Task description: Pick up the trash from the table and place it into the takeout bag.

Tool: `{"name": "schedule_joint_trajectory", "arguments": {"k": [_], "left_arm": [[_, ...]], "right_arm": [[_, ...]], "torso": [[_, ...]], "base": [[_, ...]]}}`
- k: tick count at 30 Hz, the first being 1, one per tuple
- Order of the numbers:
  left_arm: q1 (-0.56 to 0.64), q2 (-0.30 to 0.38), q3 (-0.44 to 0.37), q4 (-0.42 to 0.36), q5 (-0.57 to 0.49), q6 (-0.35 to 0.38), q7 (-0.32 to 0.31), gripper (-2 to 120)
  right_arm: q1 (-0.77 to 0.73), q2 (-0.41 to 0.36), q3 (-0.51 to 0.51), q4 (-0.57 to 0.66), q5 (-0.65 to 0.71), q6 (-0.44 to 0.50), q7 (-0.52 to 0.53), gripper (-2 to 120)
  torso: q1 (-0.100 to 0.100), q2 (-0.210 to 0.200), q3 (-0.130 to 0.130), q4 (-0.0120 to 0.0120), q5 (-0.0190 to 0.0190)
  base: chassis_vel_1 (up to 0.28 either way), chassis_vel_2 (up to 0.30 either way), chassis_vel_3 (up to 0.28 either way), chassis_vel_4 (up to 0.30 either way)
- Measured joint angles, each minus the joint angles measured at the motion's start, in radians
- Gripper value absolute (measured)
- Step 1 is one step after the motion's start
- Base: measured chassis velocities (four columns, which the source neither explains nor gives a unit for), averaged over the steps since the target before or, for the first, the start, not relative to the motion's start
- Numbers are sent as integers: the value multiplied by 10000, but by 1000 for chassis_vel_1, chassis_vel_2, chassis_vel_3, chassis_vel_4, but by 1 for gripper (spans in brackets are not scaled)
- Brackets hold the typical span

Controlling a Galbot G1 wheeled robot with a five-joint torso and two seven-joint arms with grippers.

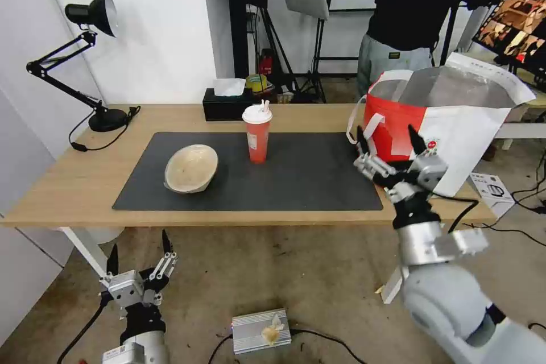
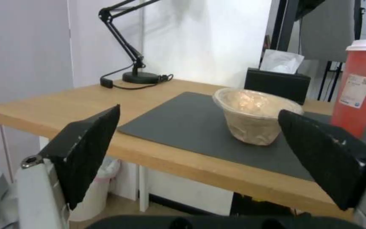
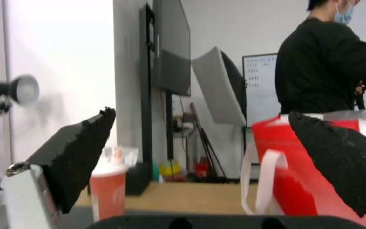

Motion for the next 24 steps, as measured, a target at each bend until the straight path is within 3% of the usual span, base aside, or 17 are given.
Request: {"name": "schedule_joint_trajectory", "arguments": {"k": [15, 24], "left_arm": [[-138, 7, 93, 263, 71, -153, 21, 100], [-174, 9, 139, 362, 63, -178, 28, 100]], "right_arm": [[-2621, 479, -227, -139, -1754, -543, 392, 100], [-3197, 679, -471, -499, -2266, -545, 490, 100]], "torso": [[0, 0, 0, -1, 2], [0, 0, 1, 0, 1]], "base": [[0, 0, 0, 0], [0, 0, 0, 0]]}}
